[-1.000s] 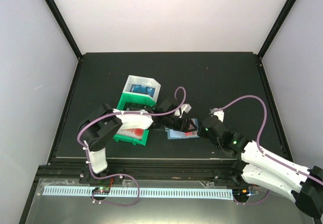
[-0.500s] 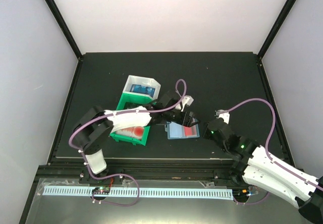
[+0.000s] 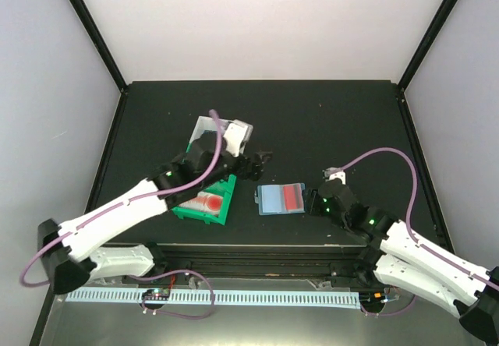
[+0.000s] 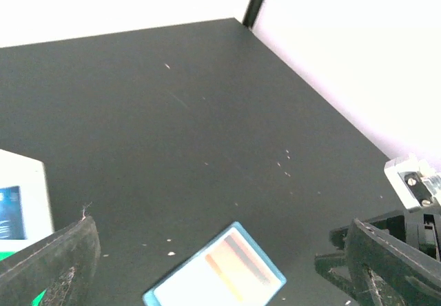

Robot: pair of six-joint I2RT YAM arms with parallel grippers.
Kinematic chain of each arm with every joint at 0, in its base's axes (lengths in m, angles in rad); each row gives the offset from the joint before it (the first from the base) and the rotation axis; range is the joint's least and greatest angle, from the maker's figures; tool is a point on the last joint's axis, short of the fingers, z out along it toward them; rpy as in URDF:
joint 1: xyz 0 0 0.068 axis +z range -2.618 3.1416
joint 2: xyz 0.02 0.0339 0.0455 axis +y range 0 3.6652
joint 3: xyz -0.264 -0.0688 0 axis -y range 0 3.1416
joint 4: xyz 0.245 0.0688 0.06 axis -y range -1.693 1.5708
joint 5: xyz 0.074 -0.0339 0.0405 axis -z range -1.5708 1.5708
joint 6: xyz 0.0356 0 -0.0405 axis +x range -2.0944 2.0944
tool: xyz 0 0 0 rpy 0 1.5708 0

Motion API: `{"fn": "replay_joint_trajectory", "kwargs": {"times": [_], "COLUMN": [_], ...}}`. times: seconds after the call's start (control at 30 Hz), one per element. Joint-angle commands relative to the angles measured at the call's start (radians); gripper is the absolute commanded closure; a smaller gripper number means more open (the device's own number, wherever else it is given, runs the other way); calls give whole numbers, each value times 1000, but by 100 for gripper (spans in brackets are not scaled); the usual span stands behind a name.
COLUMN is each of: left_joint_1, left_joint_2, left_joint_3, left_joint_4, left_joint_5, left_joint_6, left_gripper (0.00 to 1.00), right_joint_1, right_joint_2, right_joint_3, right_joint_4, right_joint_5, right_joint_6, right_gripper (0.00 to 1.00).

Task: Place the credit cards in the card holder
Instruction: Adjust the storage box at the center of the board.

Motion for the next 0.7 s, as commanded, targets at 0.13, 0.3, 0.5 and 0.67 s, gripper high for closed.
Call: {"fn": "replay_joint_trajectory", "kwargs": {"times": [0.13,0.3,0.5,0.67], "left_joint_1": [82,192,356,458], "left_joint_2": [-185,-122,121,416], "left_joint_3": [-107,-118,-11,244], "left_joint_4": [-118,-175,-165,-254], "left_joint_5": [-145,-63,30,96], "left_joint_6": [56,-4,-3,18], "left_gripper": [1,6,20,32], "right_joint_1": [-2,-23,-122,-184], "right_joint_2": [83,196,391,536], "right_joint_3": [46,55,115,155], "right_joint_4": [58,140,239,278], "right_joint_5": [20,10,-4,-27], "right_joint_6": [-81,-114,-162,-137], "right_gripper": [33,32,32,33]}}
